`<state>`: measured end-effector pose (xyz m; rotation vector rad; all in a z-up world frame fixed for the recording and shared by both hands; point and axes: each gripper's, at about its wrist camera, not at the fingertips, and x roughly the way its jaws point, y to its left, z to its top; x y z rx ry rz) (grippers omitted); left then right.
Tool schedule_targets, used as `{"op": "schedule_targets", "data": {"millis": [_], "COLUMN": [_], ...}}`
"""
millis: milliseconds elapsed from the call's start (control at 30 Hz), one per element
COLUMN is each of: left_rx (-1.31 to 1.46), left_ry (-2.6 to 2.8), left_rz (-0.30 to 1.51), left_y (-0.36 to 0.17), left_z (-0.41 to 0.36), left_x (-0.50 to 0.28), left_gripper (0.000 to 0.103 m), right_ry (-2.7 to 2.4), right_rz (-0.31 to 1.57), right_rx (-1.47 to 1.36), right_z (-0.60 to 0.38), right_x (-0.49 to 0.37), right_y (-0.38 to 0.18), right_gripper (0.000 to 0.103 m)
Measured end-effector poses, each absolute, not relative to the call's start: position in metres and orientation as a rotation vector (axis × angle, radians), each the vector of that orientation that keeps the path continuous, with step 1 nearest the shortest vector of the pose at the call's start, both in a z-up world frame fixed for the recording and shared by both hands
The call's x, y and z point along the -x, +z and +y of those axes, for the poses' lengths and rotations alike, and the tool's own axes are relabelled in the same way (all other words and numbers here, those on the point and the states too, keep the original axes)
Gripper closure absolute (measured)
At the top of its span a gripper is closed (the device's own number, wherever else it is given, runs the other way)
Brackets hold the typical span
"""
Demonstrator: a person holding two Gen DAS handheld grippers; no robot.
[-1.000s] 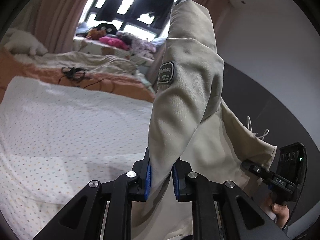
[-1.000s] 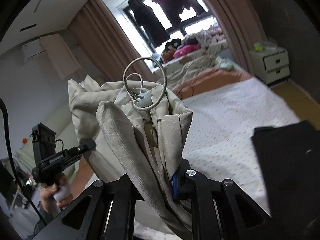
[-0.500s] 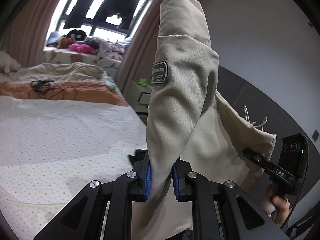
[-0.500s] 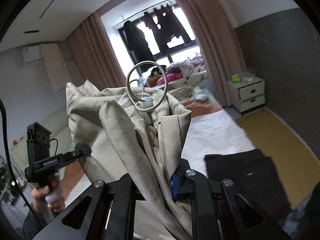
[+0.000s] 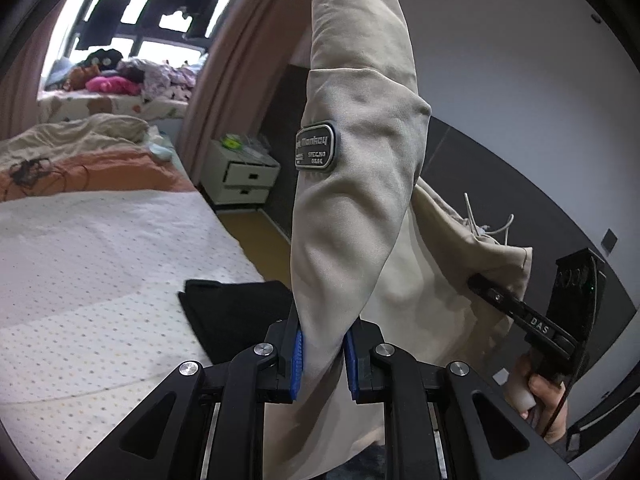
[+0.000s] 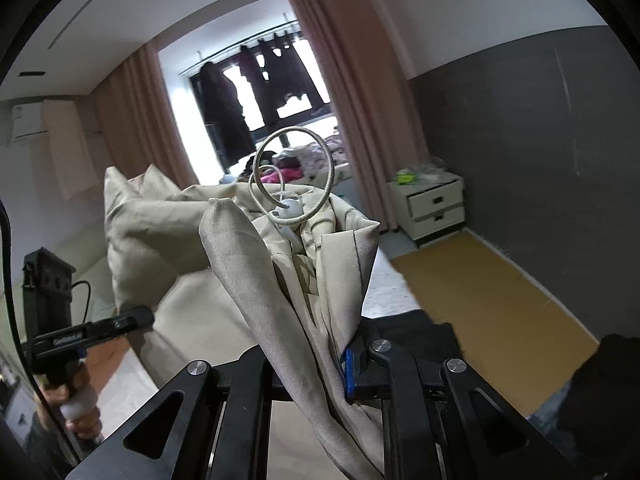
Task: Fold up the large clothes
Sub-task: 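Carry the jacket with both tools toward the stack of dark clothes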
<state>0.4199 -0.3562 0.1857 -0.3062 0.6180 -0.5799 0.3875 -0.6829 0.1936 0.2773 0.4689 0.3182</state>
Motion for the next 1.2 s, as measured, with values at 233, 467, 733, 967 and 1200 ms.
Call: {"op": "schedule_targets", "data": {"millis": [233,467,733,967,1200], "left_rx": [0.339,0.395,0.408,0.420,0.342], "left_ry": [-0.613,-0.635,-0.648,-0.623,-0.542], "left_rz": [0.687,0.830,0.903,0.973,1.083], "left_y": [0.159,0.103,0.063,0.019,-0.035], "left_z": [-0.381,-0.391,-0.386,-0.374,-0.368], "left_x": [-0.447,-0.502,-0.569,-0.621,-0.662], "left_gripper": [0.085,0.085,0.085,0.085,0.075], "right_ry": [0.245,0.170,0.114,0.099,0.039], "right_rz": [0.510,0.596,0.699,0.791,0.913], "right_rx": [-0.268,-0.260,-0.228,-0.176,-0.114], "right_z": [-0.700,-0.707,-0.706,-0.698,-0.688], "right_x": [-0.417,-0.477,-0.556,-0.614,-0.662], "right_y": [0.177,0.138,0.089,0.046,-0.017], "right_gripper": [0.090,0.090,0.090,0.090,0.088]}}
